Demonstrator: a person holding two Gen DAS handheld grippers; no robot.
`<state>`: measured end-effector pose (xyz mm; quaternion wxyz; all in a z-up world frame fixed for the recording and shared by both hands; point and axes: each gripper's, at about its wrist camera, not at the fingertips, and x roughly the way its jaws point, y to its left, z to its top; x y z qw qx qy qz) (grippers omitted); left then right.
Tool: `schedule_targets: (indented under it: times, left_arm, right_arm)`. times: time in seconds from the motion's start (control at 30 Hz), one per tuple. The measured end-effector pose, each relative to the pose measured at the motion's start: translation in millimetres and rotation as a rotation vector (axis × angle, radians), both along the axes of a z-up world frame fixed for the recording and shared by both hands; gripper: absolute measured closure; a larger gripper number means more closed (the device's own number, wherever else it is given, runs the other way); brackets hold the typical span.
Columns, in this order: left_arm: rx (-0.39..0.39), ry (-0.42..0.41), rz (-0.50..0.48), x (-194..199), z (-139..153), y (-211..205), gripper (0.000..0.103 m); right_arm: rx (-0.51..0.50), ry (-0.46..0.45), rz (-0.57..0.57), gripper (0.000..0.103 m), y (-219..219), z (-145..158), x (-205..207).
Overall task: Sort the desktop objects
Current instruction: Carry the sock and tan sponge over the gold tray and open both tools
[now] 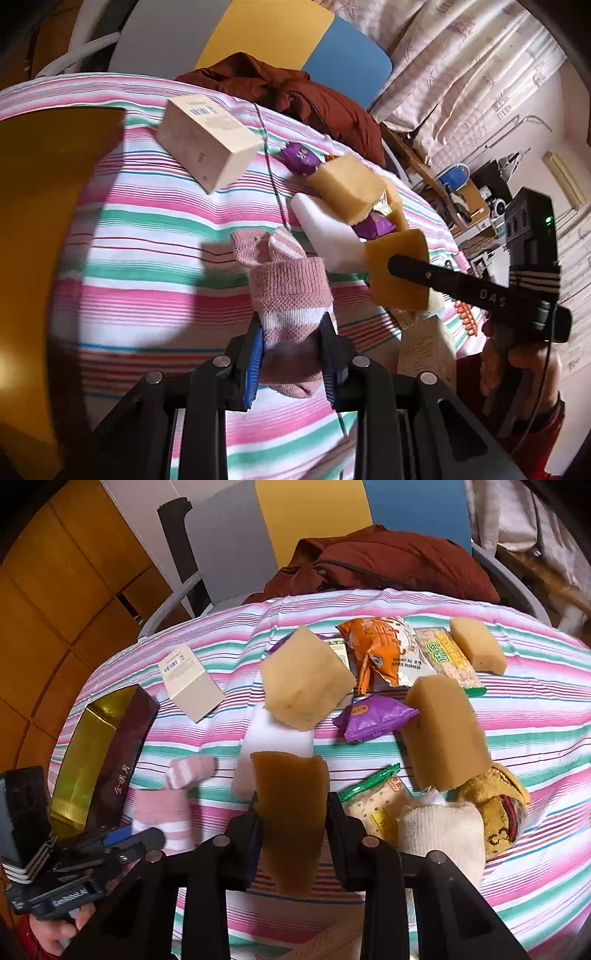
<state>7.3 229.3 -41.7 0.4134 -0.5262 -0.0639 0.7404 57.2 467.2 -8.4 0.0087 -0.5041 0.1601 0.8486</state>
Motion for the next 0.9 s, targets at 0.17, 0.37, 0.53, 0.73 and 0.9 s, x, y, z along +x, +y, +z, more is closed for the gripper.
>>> schedule_targets:
  times: [0.17, 0.37, 0.53, 0.73, 0.9]
  left_arm:
    - [0.042, 0.015, 0.043, -6, 17, -34, 0.076]
    - [0.056, 0.061, 0.113, -23, 37, -79, 0.076]
    - [0.029, 0.063, 0.206, -57, 41, -131, 0.076]
    - [-0.082, 0.119, 0.284, -99, 35, -177, 0.076]
    - [-0.194, 0.125, 0.334, -143, 16, -209, 0.076]
  right_arm:
    - [-0.087, -0.004, 0.071, 0.071, -34, 9, -12]
    - [-0.135, 0.031, 0.18, 0.071, -94, 31, -44]
    - [-0.163, 0.031, 0.25, 0.071, -148, 40, -78]
    - [-0.164, -0.012, 0.33, 0.071, -217, 34, -131]
    - [-0.192, -0.103, 0.361, 0.071, -265, 3, -175]
